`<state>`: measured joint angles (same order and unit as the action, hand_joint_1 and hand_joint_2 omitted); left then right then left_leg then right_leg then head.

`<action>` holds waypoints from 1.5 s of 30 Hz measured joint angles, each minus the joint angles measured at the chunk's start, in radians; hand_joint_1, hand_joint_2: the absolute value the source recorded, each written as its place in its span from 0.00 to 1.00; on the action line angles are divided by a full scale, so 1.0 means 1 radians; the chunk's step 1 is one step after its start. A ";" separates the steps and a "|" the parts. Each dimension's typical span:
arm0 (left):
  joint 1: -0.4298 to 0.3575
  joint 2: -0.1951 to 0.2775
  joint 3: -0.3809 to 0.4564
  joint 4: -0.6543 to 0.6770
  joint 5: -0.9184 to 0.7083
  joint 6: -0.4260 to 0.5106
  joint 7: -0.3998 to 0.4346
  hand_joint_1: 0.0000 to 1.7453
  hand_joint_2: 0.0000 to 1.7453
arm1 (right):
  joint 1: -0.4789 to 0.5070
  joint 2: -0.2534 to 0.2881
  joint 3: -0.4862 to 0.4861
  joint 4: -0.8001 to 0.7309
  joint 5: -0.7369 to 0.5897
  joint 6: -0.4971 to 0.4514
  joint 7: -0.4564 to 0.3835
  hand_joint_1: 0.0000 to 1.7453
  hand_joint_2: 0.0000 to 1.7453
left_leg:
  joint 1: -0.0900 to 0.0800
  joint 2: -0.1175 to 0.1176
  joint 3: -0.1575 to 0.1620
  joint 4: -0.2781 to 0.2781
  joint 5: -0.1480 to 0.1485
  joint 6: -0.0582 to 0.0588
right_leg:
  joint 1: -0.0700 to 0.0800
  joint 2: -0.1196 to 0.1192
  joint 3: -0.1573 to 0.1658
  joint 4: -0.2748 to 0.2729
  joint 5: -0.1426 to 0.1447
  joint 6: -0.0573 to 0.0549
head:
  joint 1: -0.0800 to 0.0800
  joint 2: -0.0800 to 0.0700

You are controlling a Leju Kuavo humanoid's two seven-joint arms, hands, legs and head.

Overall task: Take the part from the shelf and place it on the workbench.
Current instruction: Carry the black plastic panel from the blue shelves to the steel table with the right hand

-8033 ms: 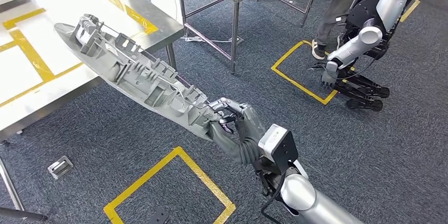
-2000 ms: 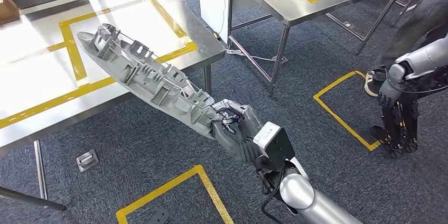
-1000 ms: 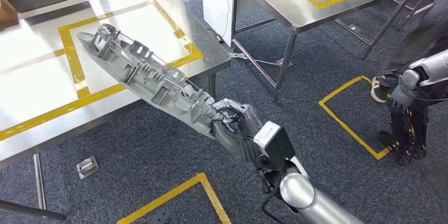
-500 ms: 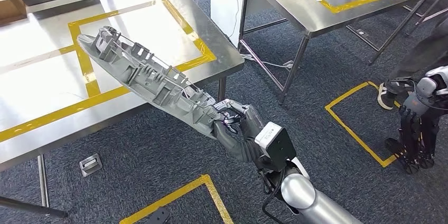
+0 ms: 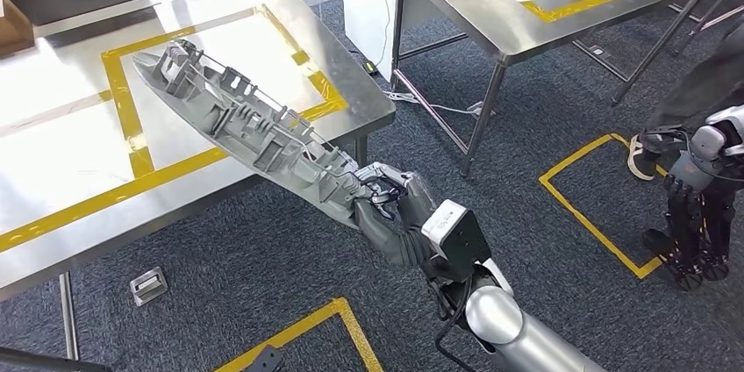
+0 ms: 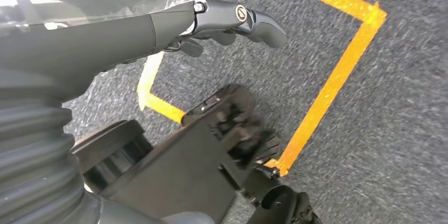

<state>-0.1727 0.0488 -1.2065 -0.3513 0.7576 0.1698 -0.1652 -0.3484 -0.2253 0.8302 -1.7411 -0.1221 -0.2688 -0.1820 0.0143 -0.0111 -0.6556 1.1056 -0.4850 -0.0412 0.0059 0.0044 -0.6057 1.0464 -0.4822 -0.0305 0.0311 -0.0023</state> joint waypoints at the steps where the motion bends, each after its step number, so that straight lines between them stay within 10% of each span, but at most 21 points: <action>1: -0.001 0.000 0.000 0.000 0.000 0.000 0.000 0.00 1.00 | -0.001 0.000 0.000 0.000 0.000 0.000 0.000 1.00 1.00 | -0.002 0.000 0.018 -0.036 0.007 0.006 | 0.001 0.000 0.001 0.003 -0.004 0.005 | 0.000 0.000; 6: -0.001 0.000 0.000 0.000 -0.003 0.000 0.000 0.00 1.00 | -0.001 0.000 0.000 -0.001 0.000 0.000 -0.001 1.00 1.00 | -0.001 0.000 0.035 -0.061 -0.006 0.043 | 0.000 0.000 -0.011 0.033 -0.031 0.030 | 0.004 0.000; 11: -0.001 0.001 0.000 0.000 -0.004 0.001 0.000 0.00 1.00 | 0.001 -0.001 0.000 0.000 0.000 0.000 0.000 1.00 1.00 | -0.003 0.000 0.046 -0.062 -0.017 0.057 | -0.006 -0.001 -0.152 0.276 -0.103 0.040 | 0.011 0.000; 16: 0.002 -0.001 0.000 0.000 -0.005 0.002 -0.001 0.00 1.00 | 0.003 -0.001 0.000 -0.002 0.000 -0.001 0.001 1.00 1.00 | -0.005 -0.004 0.074 -0.060 -0.042 0.044 | -0.002 0.001 -0.066 0.049 0.043 0.026 | 0.010 0.000; 21: 0.011 -0.005 0.000 0.000 -0.007 0.007 -0.006 0.00 1.00 | 0.015 -0.005 -0.003 -0.012 0.001 -0.007 0.008 1.00 1.00 | -0.004 -0.003 0.074 -0.053 -0.062 0.017 | -0.001 0.003 -0.038 0.002 0.026 0.005 | 0.009 0.000; 26: 0.016 -0.004 0.000 0.000 -0.008 0.012 -0.007 0.00 1.00 | 0.021 -0.007 -0.003 -0.018 0.010 -0.006 0.011 1.00 1.00 | -0.003 -0.002 -0.066 0.203 -0.142 0.004 | -0.004 0.001 -0.012 -0.007 0.014 -0.009 | -0.001 0.000; 31: 0.015 -0.004 0.000 0.000 -0.008 0.013 -0.007 0.00 1.00 | 0.029 -0.007 -0.003 -0.019 0.010 -0.004 0.016 1.00 1.00 | -0.005 0.000 0.018 -0.022 0.007 0.014 | -0.001 0.003 0.024 -0.004 -0.014 0.004 | -0.001 0.000; 36: 0.015 -0.002 0.000 0.000 -0.007 0.014 -0.006 0.00 1.00 | 0.029 -0.008 -0.006 -0.025 0.011 -0.003 0.018 1.00 1.00 | -0.007 -0.002 0.046 -0.069 -0.006 0.043 | -0.002 0.002 0.019 0.009 -0.034 0.030 | 0.001 0.000; 41: 0.014 -0.003 0.000 0.000 -0.007 0.014 -0.006 0.00 1.00 | 0.031 -0.009 -0.008 -0.026 0.011 -0.003 0.018 1.00 1.00 | -0.004 0.000 0.057 -0.072 -0.016 0.058 | -0.008 0.001 -0.129 0.278 -0.134 0.044 | 0.009 0.000; 43: 0.015 -0.003 0.000 0.000 -0.007 0.014 -0.006 0.00 1.00 | 0.032 -0.010 -0.008 -0.026 0.011 -0.003 0.018 1.00 1.00 | -0.004 -0.001 0.069 -0.071 -0.025 0.057 | -0.008 0.001 -0.141 0.269 -0.088 0.043 | 0.011 0.000; 45: 0.015 -0.003 0.000 0.000 -0.006 0.014 -0.006 0.00 1.00 | 0.032 -0.010 -0.008 -0.026 0.011 -0.003 0.018 1.00 1.00 | -0.003 -0.003 0.084 -0.071 -0.037 0.051 | -0.008 0.002 -0.093 0.141 -0.002 0.039 | 0.012 0.000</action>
<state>-0.1579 0.0456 -1.2066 -0.3510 0.7511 0.1839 -0.1709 -0.3162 -0.2358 0.8217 -1.7670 -0.1114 -0.2718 -0.1640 0.0112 -0.0143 -0.5715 1.0342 -0.5222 0.0100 -0.0023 0.0060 -0.6982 1.1877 -0.4843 0.0089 0.0427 -0.0023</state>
